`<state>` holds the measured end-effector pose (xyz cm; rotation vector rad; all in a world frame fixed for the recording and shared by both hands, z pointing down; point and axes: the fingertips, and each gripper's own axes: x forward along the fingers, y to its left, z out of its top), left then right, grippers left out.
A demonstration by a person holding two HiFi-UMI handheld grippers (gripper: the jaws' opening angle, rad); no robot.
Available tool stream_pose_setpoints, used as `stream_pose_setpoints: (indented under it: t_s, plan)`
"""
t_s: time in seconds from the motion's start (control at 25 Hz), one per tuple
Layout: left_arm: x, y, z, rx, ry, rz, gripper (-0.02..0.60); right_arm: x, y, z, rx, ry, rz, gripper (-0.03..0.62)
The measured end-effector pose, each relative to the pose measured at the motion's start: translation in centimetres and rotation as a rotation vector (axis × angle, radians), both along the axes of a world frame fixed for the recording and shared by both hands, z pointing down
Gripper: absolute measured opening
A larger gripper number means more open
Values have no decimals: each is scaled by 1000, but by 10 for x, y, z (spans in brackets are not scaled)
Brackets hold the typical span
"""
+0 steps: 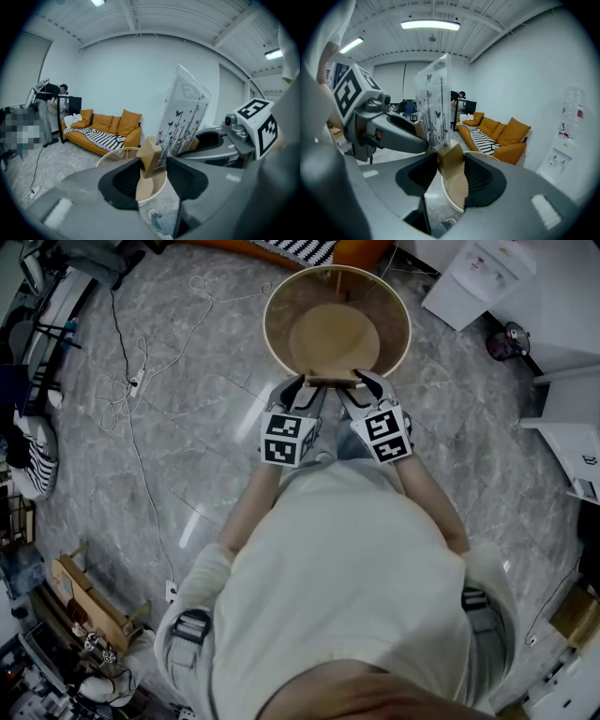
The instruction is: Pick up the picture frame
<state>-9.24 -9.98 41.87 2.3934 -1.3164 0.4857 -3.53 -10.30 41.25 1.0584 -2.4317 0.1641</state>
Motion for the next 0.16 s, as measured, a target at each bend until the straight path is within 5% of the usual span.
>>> stream_pose_setpoints:
  t_s: [0.16]
  plan:
    - [-2, -3, 1, -6, 1, -4, 175, -2, -4, 0, 1, 2, -6, 183]
